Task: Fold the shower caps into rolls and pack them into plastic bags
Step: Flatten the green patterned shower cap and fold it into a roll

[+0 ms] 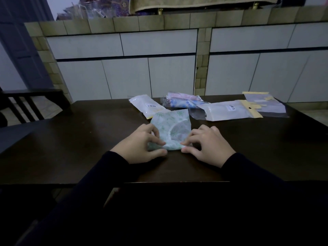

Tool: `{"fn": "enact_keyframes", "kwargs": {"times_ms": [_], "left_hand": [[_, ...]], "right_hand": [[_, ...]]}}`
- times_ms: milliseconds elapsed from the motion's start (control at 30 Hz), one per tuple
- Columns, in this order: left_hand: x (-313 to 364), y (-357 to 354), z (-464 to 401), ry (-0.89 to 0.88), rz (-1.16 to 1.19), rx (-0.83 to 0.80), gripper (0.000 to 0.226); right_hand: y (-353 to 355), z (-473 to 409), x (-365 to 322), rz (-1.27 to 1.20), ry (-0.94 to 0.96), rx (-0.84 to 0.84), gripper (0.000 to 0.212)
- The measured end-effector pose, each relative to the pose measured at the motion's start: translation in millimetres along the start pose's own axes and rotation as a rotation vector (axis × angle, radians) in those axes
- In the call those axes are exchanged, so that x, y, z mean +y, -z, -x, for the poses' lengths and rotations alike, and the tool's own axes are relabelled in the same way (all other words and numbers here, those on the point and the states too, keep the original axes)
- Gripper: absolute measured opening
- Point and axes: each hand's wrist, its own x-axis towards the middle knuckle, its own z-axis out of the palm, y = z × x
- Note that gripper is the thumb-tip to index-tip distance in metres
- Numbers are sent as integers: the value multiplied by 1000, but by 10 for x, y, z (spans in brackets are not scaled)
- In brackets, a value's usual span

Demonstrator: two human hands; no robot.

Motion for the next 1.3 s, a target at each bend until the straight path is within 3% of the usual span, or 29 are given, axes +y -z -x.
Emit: {"fn": "enact_keyframes", "kwargs": {"times_ms": [133, 300, 733, 900, 1000, 1167, 1300], "left_hand": [[13, -43, -58, -57, -103, 82, 30], [-20, -61, -15, 40, 15, 46, 25], [19, -60, -117, 230, 132, 15, 15], [33, -112, -110, 293, 155, 96, 4], [41, -134, -108, 263, 129, 105, 5], [53, -162, -86, 45, -68, 182, 9], [23, -163, -105, -101, -190, 219, 18]], "right_hand": [[1, 11, -16, 19, 7, 32, 32], [-19, 38, -44, 1, -94, 83, 44], [-13, -78, 9, -127, -280, 23, 30], [-27, -114, 7, -136, -373, -12, 31], [-38, -121, -6, -71, -383, 3, 30], [-28, -67, -17, 44, -256, 201, 25], [-36, -60, -62, 90, -161, 178, 19]]}}
